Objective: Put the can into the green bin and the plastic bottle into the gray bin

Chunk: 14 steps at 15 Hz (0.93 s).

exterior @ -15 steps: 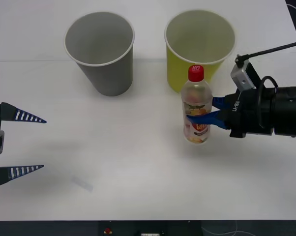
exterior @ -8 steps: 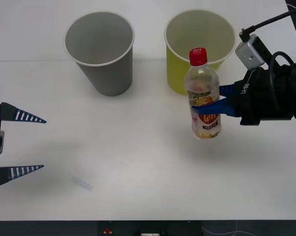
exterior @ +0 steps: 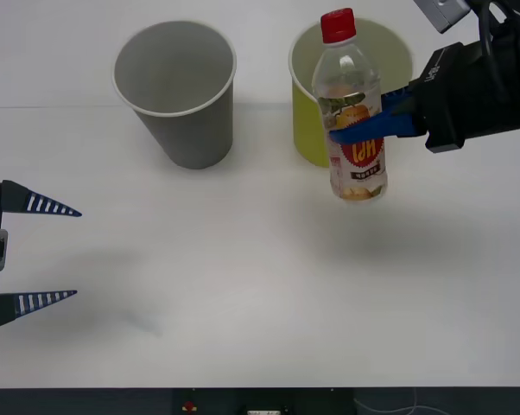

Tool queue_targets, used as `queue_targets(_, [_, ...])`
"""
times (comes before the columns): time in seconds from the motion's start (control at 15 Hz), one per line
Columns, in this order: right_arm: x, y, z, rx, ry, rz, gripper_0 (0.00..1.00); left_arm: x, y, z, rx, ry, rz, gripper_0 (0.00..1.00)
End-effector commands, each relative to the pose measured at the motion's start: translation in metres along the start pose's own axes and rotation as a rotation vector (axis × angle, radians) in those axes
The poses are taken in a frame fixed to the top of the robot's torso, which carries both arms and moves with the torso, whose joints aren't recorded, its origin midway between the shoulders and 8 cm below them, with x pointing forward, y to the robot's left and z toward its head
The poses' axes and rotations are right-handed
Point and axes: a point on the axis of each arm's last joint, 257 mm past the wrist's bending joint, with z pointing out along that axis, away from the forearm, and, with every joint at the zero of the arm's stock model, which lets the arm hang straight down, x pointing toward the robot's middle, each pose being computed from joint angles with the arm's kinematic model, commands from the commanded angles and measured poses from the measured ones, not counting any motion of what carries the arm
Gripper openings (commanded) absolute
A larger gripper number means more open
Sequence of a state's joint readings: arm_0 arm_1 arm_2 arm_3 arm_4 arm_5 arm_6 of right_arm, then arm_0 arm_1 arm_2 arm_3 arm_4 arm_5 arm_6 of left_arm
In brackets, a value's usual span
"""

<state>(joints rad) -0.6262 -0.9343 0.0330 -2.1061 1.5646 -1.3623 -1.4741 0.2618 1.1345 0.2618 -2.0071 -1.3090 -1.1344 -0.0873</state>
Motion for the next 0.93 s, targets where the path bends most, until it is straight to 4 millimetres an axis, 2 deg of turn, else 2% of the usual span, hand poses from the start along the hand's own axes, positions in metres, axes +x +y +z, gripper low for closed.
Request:
queue_targets(0.07, [-0.024,-0.007,0.004,-0.010,0.015,-0.017,0.00,0.000,0.000,0.000,0.000,0.000,0.000,1.00])
queue_targets(0.33, [-0.071,-0.021,0.031,0.011,0.031,-0.047,0.00,0.000,0.000,0.000,0.000,0.000,0.000,1.00])
queue_targets(0.47, [-0.091,-0.024,0.051,0.028,0.033,-0.065,0.00,0.000,0.000,0.000,0.000,0.000,0.000,1.00])
queue_targets(0.93, [-0.146,-0.022,0.112,0.022,0.073,-0.073,0.00,0.000,0.000,0.000,0.000,0.000,0.000,1.00])
